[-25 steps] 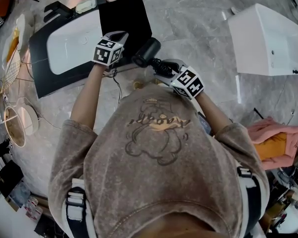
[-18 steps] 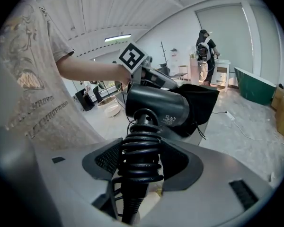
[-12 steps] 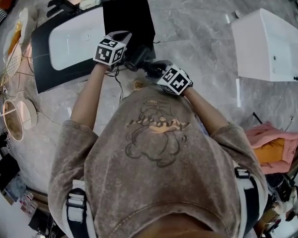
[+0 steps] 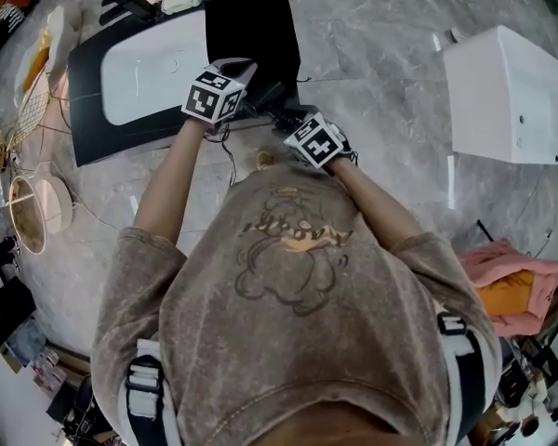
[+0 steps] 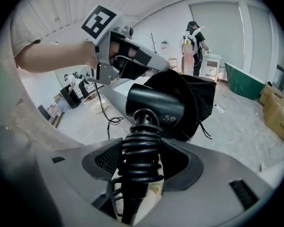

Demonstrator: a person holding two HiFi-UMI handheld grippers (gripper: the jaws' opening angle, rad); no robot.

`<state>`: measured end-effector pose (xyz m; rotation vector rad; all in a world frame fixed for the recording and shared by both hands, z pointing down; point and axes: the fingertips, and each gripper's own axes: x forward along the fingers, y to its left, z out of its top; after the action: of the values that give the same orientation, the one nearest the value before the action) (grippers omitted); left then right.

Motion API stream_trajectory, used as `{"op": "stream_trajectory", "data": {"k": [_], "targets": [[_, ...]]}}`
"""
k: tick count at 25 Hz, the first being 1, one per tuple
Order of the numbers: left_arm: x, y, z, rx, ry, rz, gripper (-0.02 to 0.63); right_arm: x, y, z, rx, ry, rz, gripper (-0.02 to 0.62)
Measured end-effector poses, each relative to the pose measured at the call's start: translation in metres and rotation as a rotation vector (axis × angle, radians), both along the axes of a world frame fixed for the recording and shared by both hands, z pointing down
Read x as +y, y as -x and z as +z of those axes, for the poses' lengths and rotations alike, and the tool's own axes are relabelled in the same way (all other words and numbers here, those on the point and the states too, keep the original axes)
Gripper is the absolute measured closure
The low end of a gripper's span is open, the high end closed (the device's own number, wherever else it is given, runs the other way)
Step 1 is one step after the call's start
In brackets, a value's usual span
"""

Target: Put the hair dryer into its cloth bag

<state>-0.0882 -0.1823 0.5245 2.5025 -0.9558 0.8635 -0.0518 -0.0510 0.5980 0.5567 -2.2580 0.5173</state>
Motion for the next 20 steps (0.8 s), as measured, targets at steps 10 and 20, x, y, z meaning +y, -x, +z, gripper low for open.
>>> {"op": "stream_trajectory", "data": {"k": [10, 20], "targets": [[0.004, -0.002, -0.002, -0.005, 0.004, 0.014, 0.586, -0.037, 0.013, 0.006, 0.052, -0.065, 0.059, 0.348], [0.006, -0.013, -0.006, 0.014, 0.004, 0.045, 0.586, -0.068, 0.023, 0.004, 0.081, -0.107, 0.077, 0.348]]}}
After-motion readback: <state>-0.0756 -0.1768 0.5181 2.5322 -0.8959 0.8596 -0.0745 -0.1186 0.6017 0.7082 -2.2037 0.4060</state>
